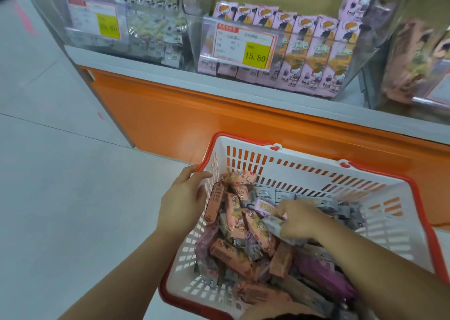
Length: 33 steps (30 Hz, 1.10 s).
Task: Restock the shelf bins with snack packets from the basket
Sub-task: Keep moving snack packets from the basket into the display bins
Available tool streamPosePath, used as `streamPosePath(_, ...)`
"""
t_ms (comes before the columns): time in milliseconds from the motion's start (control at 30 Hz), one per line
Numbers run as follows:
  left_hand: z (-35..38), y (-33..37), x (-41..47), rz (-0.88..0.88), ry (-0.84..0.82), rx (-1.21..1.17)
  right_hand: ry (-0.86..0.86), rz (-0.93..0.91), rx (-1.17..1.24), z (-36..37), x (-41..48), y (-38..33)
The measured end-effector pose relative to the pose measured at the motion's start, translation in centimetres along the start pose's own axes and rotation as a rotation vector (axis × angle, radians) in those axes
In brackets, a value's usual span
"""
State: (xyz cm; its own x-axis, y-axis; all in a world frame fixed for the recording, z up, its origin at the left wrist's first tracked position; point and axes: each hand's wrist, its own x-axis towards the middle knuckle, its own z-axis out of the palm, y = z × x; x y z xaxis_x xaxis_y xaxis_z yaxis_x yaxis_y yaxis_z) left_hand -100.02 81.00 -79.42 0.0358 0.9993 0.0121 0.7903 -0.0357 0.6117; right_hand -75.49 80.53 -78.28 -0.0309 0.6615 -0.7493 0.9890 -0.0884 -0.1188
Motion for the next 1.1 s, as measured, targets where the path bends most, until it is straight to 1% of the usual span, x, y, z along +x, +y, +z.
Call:
streamPosePath(67,-0.1,0.1,0.0,0.012,-0.019,0.011,0.064,-0.031,0.069,-1.7,-1.4,0.0)
streamPosePath(167,-0.7,0.7,-0.1,0.001,-0.082,0.042,0.156,-0.128,0.152,-4.4,-4.2,-0.9)
streamPosePath(233,-1.4,1.2,-0.4,0.057,-0.092,0.13,0.209,-0.205,0.187,-6.1,-6.4,-2.2)
streamPosePath(267,-1.8,1.6,-0.6,0.086,-0.076,0.128,0.243,-0.238,0.199,-6.9,-7.5,-2.8)
streamPosePath(300,-2.5,2.3,-0.9,0.114,-0.044,0.073,0.285,-0.272,0.211,-7.7,-8.6,-3.6)
streamPosePath(333,-3.5,3.2,-1.4,0.121,-0.027,-0.046,0.336,-0.313,0.228,-8.5,-9.8,-4.4)
streamPosePath(433,-6.8,6.7,-2.4,0.032,-0.074,-0.517,0.516,-0.442,0.244,-10.5,-12.8,-7.1)
streamPosePath(500,-8.9,8.5,-2.6,-0.016,-0.081,-0.769,0.642,-0.515,0.228,-11.4,-14.1,-9.2)
streamPosePath(600,-12.0,10.2,-2.4,-0.077,0.006,-1.011,0.776,-0.603,0.289,-12.1,-15.2,-12.2)
streamPosePath(667,-14.0,10.4,-2.1,-0.093,0.092,-1.119,0.794,-0.698,0.287,-12.3,-15.8,-14.0)
streamPosePath(767,-16.5,9.7,-1.2,-0.082,0.184,-1.243,0.727,-0.833,0.161,-12.9,-16.3,-15.4)
streamPosePath(833,-18.1,9.0,-0.2,-0.088,0.209,-1.213,0.731,-0.845,0.077,-14.5,-16.3,-15.7)
streamPosePath(900,-19.7,8.2,1.6,-0.1,0.244,-1.093,0.805,-0.796,0.02,-17.1,-15.5,-15.8)
streamPosePath(967,-21.6,7.9,3.7,-0.091,0.284,-0.952,0.834,-0.719,-0.027,-19.9,-14.0,-15.7)
streamPosePath(1033,-23.6,8.2,5.9,-0.047,0.309,-0.831,0.779,-0.608,-0.095,-21.9,-12.1,-15.5)
streamPosePath(1100,-25.1,8.6,8.3,-0.002,0.318,-0.679,0.707,-0.5,-0.13,-22.3,-10.4,-15.1)
